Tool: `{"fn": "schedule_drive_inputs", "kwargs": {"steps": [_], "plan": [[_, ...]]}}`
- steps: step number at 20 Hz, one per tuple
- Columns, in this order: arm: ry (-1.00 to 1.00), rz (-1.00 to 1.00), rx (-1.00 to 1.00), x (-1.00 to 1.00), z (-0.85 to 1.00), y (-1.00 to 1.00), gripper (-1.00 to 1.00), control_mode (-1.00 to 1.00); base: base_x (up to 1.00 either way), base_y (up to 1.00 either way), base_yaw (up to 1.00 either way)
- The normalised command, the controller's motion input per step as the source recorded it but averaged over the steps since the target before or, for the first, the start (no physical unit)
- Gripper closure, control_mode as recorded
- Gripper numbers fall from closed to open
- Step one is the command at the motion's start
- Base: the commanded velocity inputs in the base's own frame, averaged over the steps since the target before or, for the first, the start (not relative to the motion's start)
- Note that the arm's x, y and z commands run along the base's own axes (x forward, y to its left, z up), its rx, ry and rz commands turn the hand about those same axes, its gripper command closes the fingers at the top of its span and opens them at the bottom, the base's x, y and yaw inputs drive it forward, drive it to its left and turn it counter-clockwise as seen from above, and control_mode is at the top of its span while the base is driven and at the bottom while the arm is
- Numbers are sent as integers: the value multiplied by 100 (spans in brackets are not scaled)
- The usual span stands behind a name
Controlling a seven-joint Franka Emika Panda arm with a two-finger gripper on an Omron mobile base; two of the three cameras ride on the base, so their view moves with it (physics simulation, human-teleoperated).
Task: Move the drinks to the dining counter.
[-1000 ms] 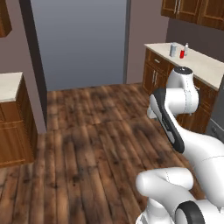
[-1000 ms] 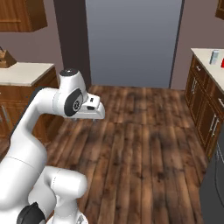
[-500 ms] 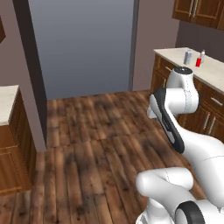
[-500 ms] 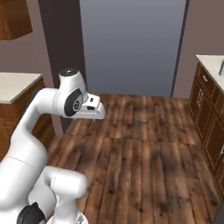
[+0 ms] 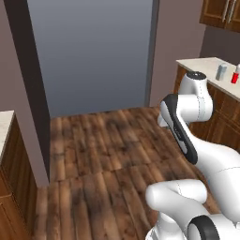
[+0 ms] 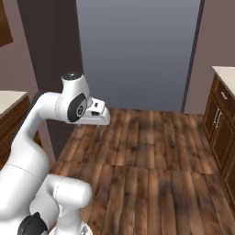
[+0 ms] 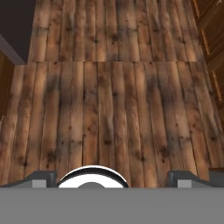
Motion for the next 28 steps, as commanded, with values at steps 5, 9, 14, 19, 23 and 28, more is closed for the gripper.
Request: {"fn": "schedule_drive_inputs", "kwargs": {"steps": [5, 9, 14, 19, 23, 28], "plan": [[0, 0, 0, 0, 0, 0, -100, 100, 100, -15, -1], [0, 0, 0, 0, 0, 0, -100, 100, 100, -14, -14], [0, 0, 0, 0, 0, 0, -100, 100, 85, 0, -51], [0, 0, 0, 0, 0, 0, -100, 100, 4, 0, -95], [0, 0, 0, 0, 0, 0, -100, 100, 0, 0, -99], [0, 0, 0, 0, 0, 0, -100, 100, 2, 10, -95]]}}
